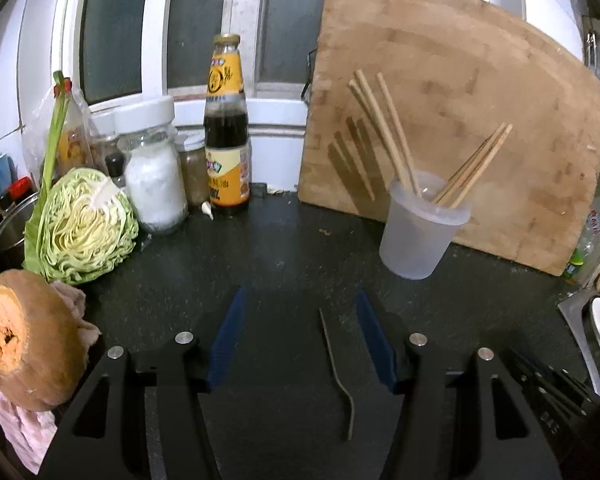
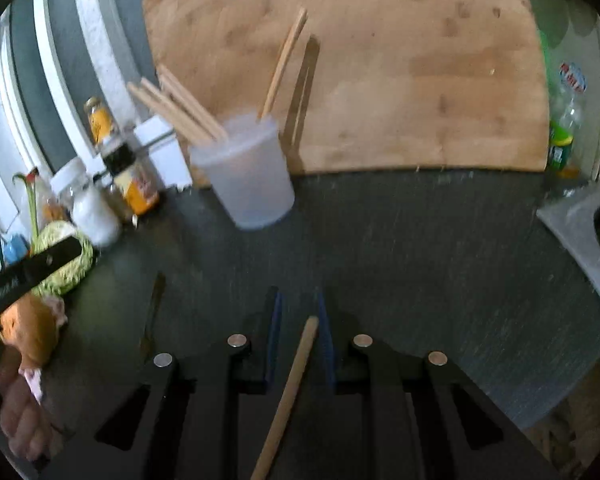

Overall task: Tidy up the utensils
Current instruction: 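Move the right tool away from the cup toward the loose chopstick, then lower the open right tool toward the wooden chopstick lying on the counter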

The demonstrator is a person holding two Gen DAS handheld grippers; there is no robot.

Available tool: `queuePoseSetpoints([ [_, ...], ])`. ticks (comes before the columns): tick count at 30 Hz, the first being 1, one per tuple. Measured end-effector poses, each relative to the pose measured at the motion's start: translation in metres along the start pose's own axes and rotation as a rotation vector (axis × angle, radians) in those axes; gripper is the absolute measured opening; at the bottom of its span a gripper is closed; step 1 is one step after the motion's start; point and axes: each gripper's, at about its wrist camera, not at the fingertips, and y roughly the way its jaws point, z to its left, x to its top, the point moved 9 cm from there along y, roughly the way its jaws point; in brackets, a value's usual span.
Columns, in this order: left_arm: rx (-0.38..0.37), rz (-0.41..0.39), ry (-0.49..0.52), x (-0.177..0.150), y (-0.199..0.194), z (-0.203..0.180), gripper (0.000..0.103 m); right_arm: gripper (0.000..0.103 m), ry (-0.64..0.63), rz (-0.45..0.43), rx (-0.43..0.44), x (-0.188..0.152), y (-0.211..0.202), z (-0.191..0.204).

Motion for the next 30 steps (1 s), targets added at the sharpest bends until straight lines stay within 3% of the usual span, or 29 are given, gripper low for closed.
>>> queuePoseSetpoints([
  [9, 0.017, 0.01, 0.01, -0.003, 0.006, -0.002, 0.06, 0.02, -0.045, 0.068, -0.021, -0.014, 0.019, 0.003],
  [13, 0.019, 0.016, 0.026, -0.005, 0.007, -0.004, 0.06, 0.02, -0.036, 0.052, -0.041, -0.016, 0.025, -0.002],
  [23, 0.017, 0.024, 0.025, -0.004, 0.008, -0.003, 0.06, 0.02, -0.017, 0.01, -0.013, -0.007, 0.034, -0.007],
  [30, 0.018, 0.026, 0.026, -0.004, 0.008, -0.003, 0.06, 0.02, 0.051, 0.049, 0.039, 0.005, 0.046, -0.011],
])
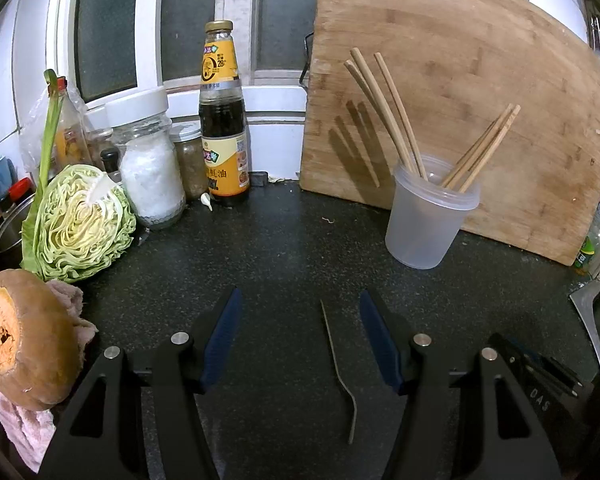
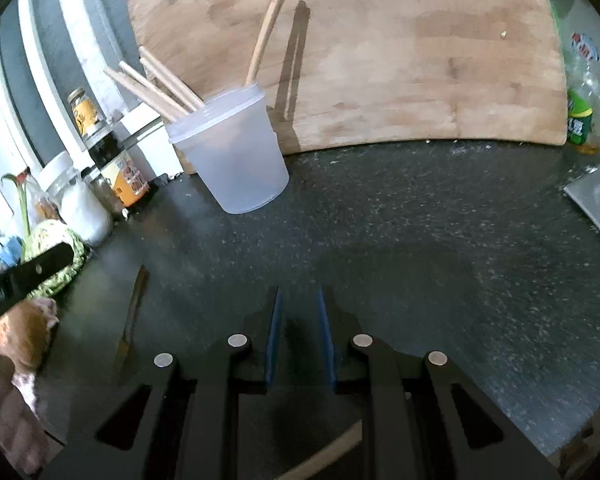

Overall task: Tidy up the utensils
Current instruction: 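Lower the open right tool toward the wooden chopstick lying on the counter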

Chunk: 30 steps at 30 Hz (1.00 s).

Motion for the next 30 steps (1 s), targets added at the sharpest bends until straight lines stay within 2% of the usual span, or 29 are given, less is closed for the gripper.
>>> queuePoseSetpoints([
  [7, 0.002, 0.001, -0.01, 0.0, 0.001, 0.006, 0.06, 0.02, -0.052, -0.046, 0.026, 0.012, -0.017, 0.01],
  [11, -0.006, -0.011, -0.015, 0.002, 0.0, 0.006, 0.06, 0.02, -0.041, -0.087, -0.021, 0.01, -0.04, -0.006],
  [15, -0.015, -0.015, -0.025, 0.005, 0.001, 0.005, 0.06, 0.02, -0.025, -0.121, -0.089, -0.01, -0.058, -0.023],
  [22, -0.013, -0.013, -0.016, 0.004, -0.002, 0.003, 0.06, 0.02, 0.014, -0.117, -0.107, -0.027, -0.057, -0.033],
  [27, -0.001, -0.024, -0.008, 0.005, -0.004, 0.0, 0.06, 0.02, 0.004, -0.166, -0.127, -0.03, -0.067, -0.031],
  [30, -0.002, -0.018, -0.006, 0.006, -0.002, -0.002, 0.06, 0.02, -0.007, -0.163, -0.127, -0.03, -0.06, -0.029],
])
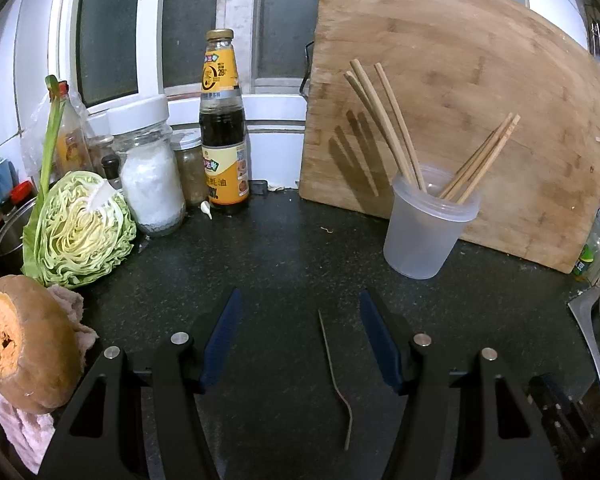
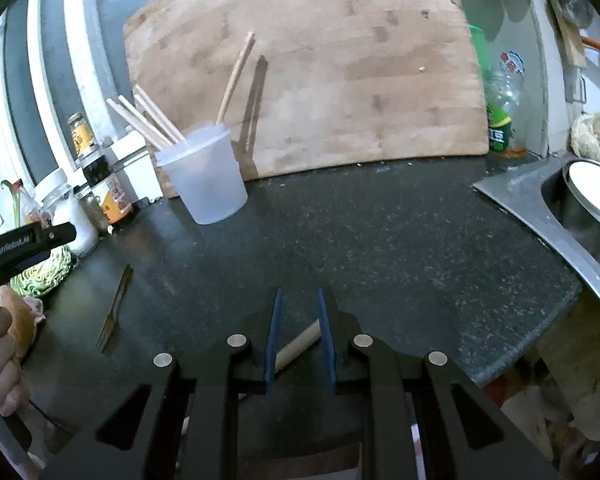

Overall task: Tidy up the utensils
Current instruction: 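Lower the open right tool toward the wooden chopstick lying on the counter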

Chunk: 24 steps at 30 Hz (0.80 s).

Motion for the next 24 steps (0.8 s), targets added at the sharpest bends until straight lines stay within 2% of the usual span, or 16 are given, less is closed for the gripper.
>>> queuePoseSetpoints([
  [11, 0.0, -0.008, 0.015, 0.002, -0.003, -0.001, 0.06, 0.02, 0.002, -0.043, -0.001, 0.006, -0.002, -0.001],
  [15, 0.006, 0.002, 0.022, -0.001, -0.002, -0.002, 0.06, 0.02, -0.057, -0.108, 0.029, 0.02, 0.003, 0.009],
  [19, 0.023, -0.006, 0.024, -0.001, -0.008, 0.003, 0.06, 0.02, -0.045, -0.088, 0.116, 0.03, 0.013, 0.021],
  [24, 0.031, -0.017, 0.009, 0.004, -0.009, 0.01, 0.061, 0.02, -0.127, -0.088, 0.145, 0.021, -0.001, 0.039],
])
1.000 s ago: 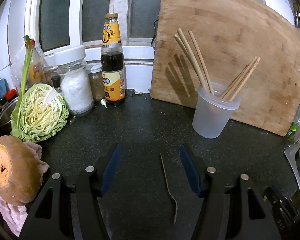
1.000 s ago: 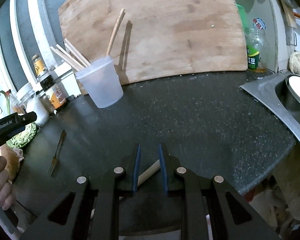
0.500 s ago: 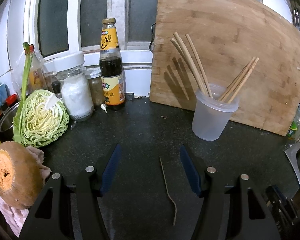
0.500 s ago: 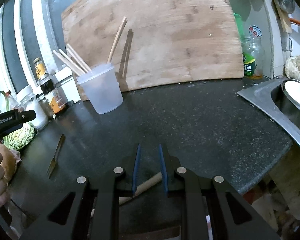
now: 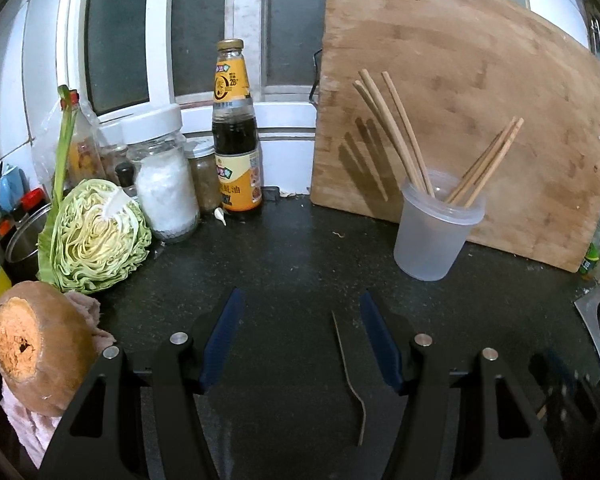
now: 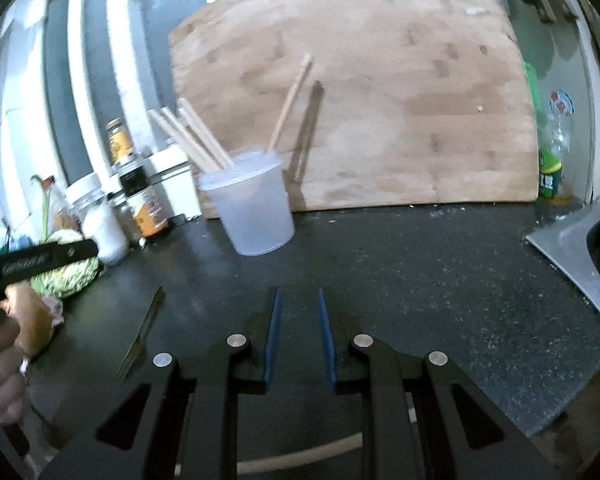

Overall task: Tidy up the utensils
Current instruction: 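Lower the open right tool toward the wooden chopstick lying on the counter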

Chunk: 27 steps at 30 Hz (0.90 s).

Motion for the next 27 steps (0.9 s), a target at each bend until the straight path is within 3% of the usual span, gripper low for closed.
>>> queuePoseSetpoints([
  [6, -0.016, 0.009, -0.015, -0.003, 0.005, -0.004, 0.061, 0.02, -0.103, -0.03, -0.018, -0.009, -0.003, 0.014],
  [13, 0.018, -0.02, -0.005, -0.005, -0.003, 0.002, 0.061, 0.021, -0.161, -0.078, -0.023, -0.013, 0.005, 0.018],
  [20, 0.001, -0.019, -0.027, -0.01, -0.002, 0.005, 0.061, 0.021, -0.273, -0.321, -0.021, -0.021, -0.015, 0.032],
  [27, 0.034, -0.041, 0.0, -0.013, -0.007, 0.009, 0.062, 0.021, -0.236, -0.374, -0.008, -0.032, -0.022, 0.03],
])
